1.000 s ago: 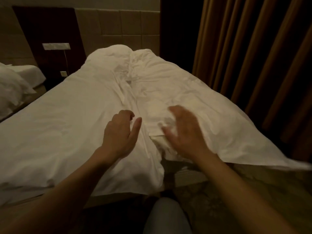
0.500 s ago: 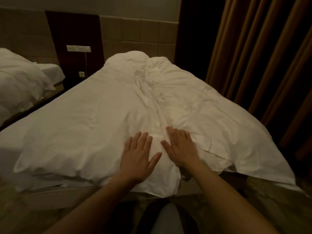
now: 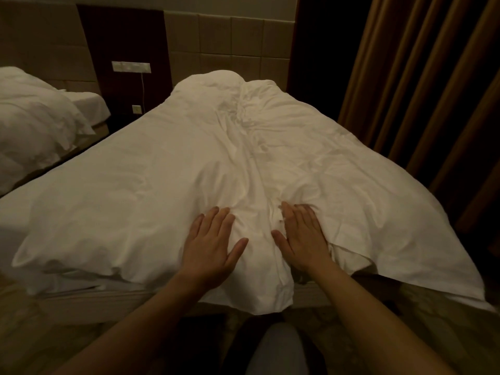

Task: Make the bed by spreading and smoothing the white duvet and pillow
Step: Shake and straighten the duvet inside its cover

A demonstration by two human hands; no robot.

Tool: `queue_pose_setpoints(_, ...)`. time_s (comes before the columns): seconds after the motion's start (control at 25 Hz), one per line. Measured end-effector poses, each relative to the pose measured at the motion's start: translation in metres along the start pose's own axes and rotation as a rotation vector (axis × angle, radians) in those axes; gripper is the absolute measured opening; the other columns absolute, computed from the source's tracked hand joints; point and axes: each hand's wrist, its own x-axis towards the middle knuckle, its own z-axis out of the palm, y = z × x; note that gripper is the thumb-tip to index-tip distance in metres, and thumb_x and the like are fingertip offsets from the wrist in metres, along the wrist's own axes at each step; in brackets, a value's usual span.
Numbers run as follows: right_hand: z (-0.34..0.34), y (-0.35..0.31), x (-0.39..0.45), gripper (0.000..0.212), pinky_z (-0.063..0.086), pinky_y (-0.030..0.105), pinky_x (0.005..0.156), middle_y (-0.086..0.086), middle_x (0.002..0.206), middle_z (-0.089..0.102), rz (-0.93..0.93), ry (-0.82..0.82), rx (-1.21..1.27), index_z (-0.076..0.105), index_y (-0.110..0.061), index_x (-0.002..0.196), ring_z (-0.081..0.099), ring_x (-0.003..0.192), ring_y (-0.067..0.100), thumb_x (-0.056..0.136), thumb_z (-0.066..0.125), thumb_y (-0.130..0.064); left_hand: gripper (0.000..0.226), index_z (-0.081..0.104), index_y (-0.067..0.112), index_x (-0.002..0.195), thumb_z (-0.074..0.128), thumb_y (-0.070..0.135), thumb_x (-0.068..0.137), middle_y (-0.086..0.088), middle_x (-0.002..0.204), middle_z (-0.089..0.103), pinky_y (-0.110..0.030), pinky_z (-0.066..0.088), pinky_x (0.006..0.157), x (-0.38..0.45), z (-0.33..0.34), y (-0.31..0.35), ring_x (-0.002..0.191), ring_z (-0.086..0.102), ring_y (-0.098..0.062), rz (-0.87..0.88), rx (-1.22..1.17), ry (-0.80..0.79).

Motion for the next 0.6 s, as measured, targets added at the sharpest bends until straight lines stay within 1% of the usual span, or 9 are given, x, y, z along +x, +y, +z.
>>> queue_pose_setpoints(0.08,0.006,-0.003,0.006,0.082,0.017,0.043,0.121,0.013,0.145,0.047,0.02,-0.027,0.019,0.031,-0.009,0.153,0.043,0.13,0.03,0.099,0.009,-0.066,0.073,0.049,0.018,0.146,0.021,0.065,0.098,-0.003,0.156,0.044,-0.037,0.008,0.121,0.002,0.002,0.002,0.147,0.033,-0.023,-0.02,-0.007,-0.003)
queue_pose_setpoints(0.2,0.007,-0.004,0.014,0.077,0.029,0.045,0.107,0.009,0.129,0.05,0.051,-0.033,0.044,0.037,-0.012,0.145,0.045,0.113,0.028,0.096,0.015,-0.068,0.069,0.055,0.017,0.138,0.025,0.063,0.098,-0.004,0.148,0.053,-0.038,0.017,0.118,0.007,0.005,0.004,0.141,0.042,-0.024,-0.045,-0.037,0.012)
queue_pose_setpoints(0.28,0.001,-0.003,0.016,0.072,0.029,0.043,0.102,0.006,0.123,0.05,0.038,-0.037,0.082,0.04,-0.015,0.139,0.045,0.109,0.027,0.095,0.022,-0.068,0.065,0.058,0.016,0.134,0.028,0.061,0.097,-0.005,0.142,0.057,-0.04,0.023,0.116,0.008,0.008,0.004,0.137,0.047,-0.026,-0.058,-0.063,0.021)
queue_pose_setpoints(0.36,-0.011,-0.001,0.016,0.068,0.027,0.041,0.103,0.003,0.126,0.05,0.024,-0.074,0.139,0.04,-0.018,0.138,0.043,0.112,0.024,0.094,0.029,-0.069,0.062,0.06,0.015,0.129,0.031,0.06,0.098,-0.006,0.137,0.061,-0.041,0.028,0.113,0.009,0.01,0.001,0.132,0.051,-0.027,-0.053,-0.074,0.037)
queue_pose_setpoints(0.44,-0.026,0.004,0.01,0.069,0.028,0.039,0.101,0.002,0.127,0.05,0.011,-0.103,0.175,0.04,-0.018,0.136,0.042,0.111,0.02,0.093,0.033,-0.072,0.058,0.061,0.015,0.125,0.032,0.058,0.098,-0.006,0.132,0.062,-0.042,0.032,0.111,0.009,0.012,-0.001,0.128,0.053,-0.028,-0.038,-0.084,0.052)
queue_pose_setpoints(0.52,-0.039,0.005,0.004,0.07,0.031,0.039,0.096,0.004,0.123,0.053,-0.016,-0.1,0.13,0.042,-0.017,0.131,0.044,0.107,0.02,0.091,0.033,-0.074,0.054,0.061,0.017,0.121,0.032,0.057,0.1,-0.005,0.128,0.063,-0.043,0.035,0.108,0.01,0.011,-0.002,0.125,0.054,-0.028,-0.036,-0.089,0.072)
queue_pose_setpoints(0.6,-0.051,0.001,0.002,0.066,0.036,0.039,0.09,0.004,0.112,0.058,-0.019,-0.032,0.062,0.048,-0.015,0.121,0.049,0.098,0.022,0.091,0.036,-0.073,0.051,0.06,0.019,0.118,0.03,0.056,0.1,-0.004,0.123,0.063,-0.041,0.034,0.106,0.012,0.008,-0.002,0.119,0.055,-0.026,-0.043,-0.104,0.093)
